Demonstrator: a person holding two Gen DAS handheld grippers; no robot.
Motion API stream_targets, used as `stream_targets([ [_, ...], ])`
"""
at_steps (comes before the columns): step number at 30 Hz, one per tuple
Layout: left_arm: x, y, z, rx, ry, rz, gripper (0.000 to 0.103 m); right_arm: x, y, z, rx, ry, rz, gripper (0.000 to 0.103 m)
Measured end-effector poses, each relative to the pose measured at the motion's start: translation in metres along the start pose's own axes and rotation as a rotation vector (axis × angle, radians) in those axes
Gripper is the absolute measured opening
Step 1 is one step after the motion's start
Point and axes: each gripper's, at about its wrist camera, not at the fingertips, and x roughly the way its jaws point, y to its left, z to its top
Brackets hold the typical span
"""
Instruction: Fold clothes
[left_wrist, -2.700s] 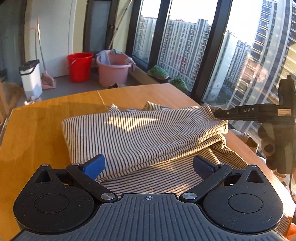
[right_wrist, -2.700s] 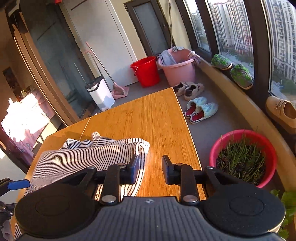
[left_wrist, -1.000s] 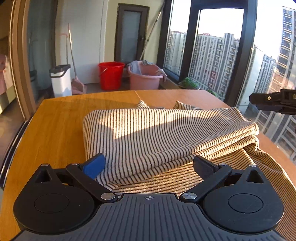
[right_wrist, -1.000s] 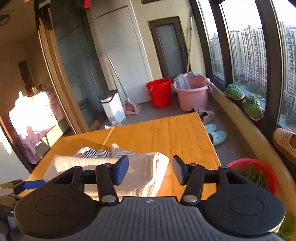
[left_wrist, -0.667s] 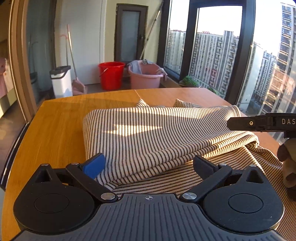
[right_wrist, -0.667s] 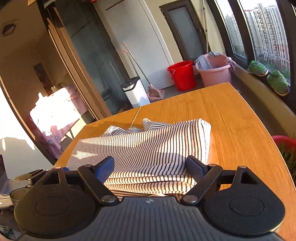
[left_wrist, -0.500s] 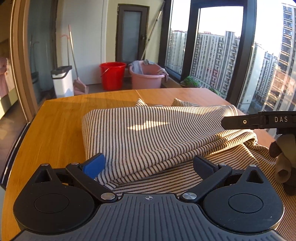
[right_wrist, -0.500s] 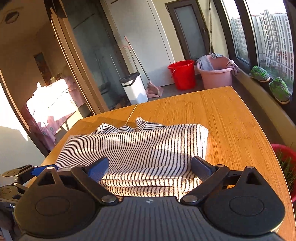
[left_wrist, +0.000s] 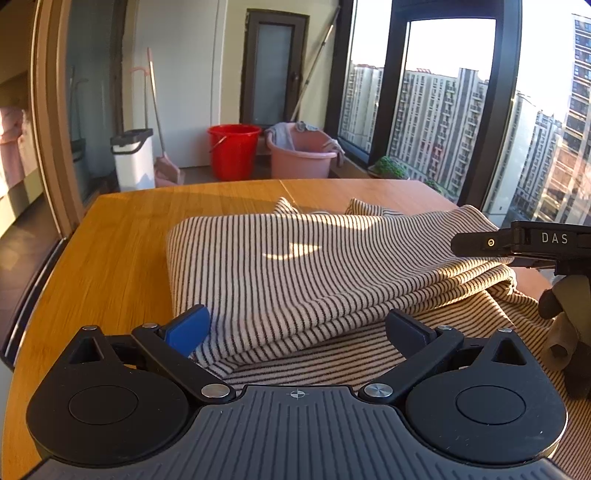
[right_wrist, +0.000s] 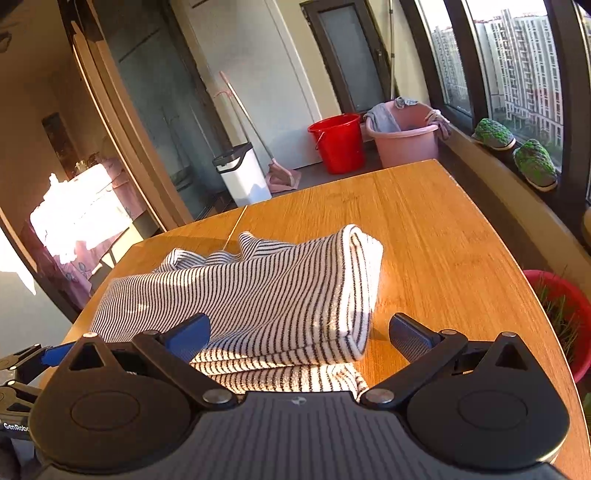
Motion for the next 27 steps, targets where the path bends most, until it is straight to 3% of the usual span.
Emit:
stream_targets([
  [3, -0.001, 0.002, -0.001, -0.008, -0.004, -0.002, 0.103, -0.031, 0.015, -0.012, -0.09, -0.22, 0.015, 0.103],
  [5, -0.001, 0.002, -0.001, -0.011, -0.006, -0.004, 0.103, -0.04, 0.034, -0.019, -0.227, -0.261, 0.075, 0.103],
  [7, -0.001, 0.003, -0.001, -0.012, -0.006, -0.004, 0.103, -0.036, 0.052, -0.023, -0.346, -0.224, 0.106, 0.103],
  [9, -0.002, 0.003, -0.002, -0.012, -0.007, -0.005, 0.103, -0.02, 0.061, -0.019, -0.39, -0.107, 0.102, 0.103],
  [11, -0.002, 0.004, -0.002, -0.015, -0.009, -0.008, 0.103, 0.004, 0.061, -0.011, -0.352, 0.046, 0.076, 0.103],
  [13, -0.002, 0.004, -0.002, -0.013, -0.011, -0.008, 0.103, 0.015, 0.055, -0.006, -0.303, 0.101, 0.072, 0.103],
  [27, -0.006, 0.003, -0.005, -0.013, -0.004, -0.001, 0.103, 0.002, 0.045, -0.009, -0.254, 0.112, 0.118, 0.103],
])
